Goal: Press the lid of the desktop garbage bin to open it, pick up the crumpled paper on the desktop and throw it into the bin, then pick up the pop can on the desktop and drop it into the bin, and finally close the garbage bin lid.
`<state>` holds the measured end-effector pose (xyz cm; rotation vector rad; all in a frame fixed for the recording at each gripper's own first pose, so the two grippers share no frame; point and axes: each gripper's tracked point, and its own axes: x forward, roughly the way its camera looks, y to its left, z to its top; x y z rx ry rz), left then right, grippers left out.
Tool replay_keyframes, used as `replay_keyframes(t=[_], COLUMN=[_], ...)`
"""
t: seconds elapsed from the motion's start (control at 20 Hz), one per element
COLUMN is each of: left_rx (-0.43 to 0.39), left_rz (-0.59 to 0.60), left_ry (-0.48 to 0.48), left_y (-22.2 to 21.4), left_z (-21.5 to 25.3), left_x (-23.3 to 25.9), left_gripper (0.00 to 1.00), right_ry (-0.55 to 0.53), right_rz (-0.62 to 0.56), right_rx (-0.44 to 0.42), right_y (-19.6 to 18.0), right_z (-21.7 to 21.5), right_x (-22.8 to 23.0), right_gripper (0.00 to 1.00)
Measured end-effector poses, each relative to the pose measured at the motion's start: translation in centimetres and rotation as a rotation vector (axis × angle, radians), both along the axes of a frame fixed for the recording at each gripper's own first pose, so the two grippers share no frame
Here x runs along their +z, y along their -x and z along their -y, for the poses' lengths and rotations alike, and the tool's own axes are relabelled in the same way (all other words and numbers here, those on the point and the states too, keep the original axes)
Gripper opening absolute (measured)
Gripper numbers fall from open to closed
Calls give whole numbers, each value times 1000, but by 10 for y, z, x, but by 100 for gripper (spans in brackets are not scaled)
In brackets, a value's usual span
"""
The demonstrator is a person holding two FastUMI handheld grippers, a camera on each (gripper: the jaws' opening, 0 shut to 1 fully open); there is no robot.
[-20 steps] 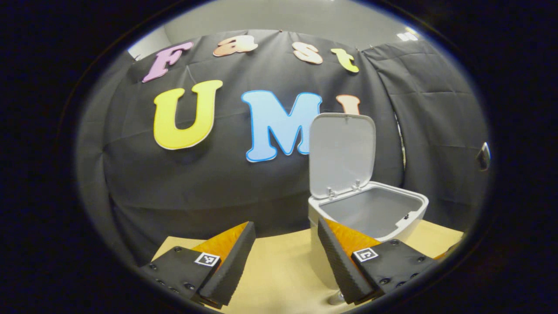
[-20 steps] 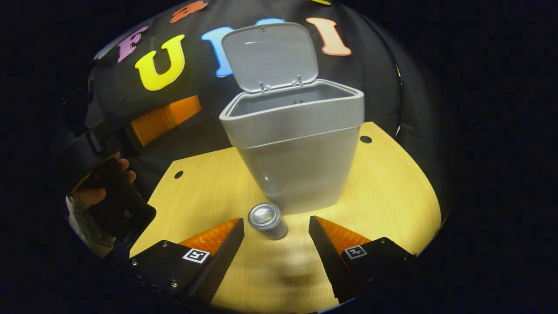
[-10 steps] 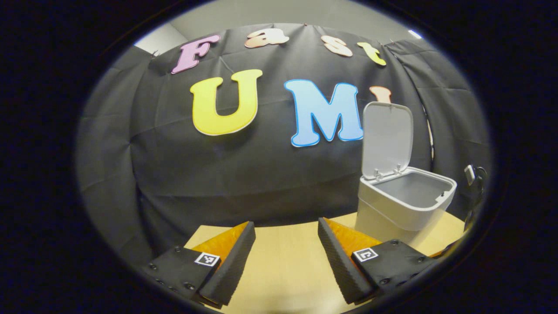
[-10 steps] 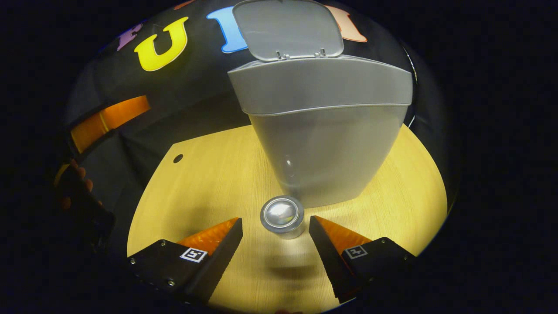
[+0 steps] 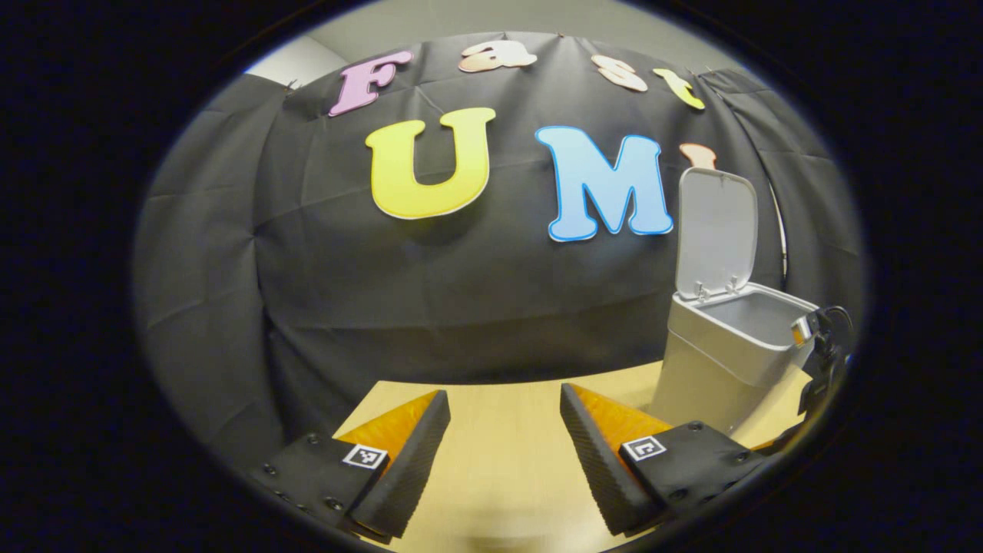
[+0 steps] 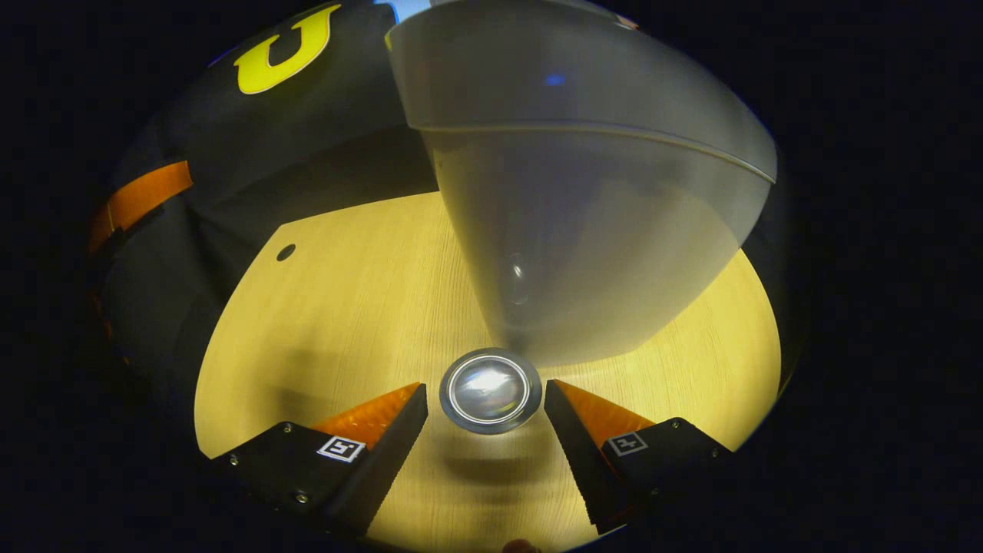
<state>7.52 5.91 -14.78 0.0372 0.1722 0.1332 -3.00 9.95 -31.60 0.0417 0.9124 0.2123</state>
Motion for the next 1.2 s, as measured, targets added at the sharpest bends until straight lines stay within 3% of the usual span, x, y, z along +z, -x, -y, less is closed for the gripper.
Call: replay_keyframes(t=[0.2,0.25,0.35,0.5,0.6,0.65,0.8,0.95,1.0,1.2], left_rx=[15,18,25,28,29,29,31,38,39,44], left_rz=[-17,-20,-26,-30,-28,-26,-18,-10,-8,-2], left_ry=[13,17,24,29,25,24,21,18,18,18], left_y=[-1,-2,-1,-2,-1,-1,2,7,8,13], left_z=[-6,-7,-9,-9,-9,-10,-10,-11,-11,-11], left_x=[-9,-10,-14,-15,-14,-13,-8,-5,-3,1], left_gripper=[95,100,96,100,96,100,96,96,100,96], right_ry=[51,59,61,49,18,-2,-90,-164,-181,-229], right_rz=[-1,1,-3,10,19,25,60,135,164,307], right_rx=[3,2,8,14,21,26,65,107,122,184], right_y=[-5,-7,-6,-4,0,2,4,-1,-3,-15], right_z=[8,10,10,9,4,0,-20,-41,-47,-64], right_x=[-5,-7,-7,1,12,18,48,89,102,158], right_gripper=[98,96,86,86,86,86,86,86,86,85])
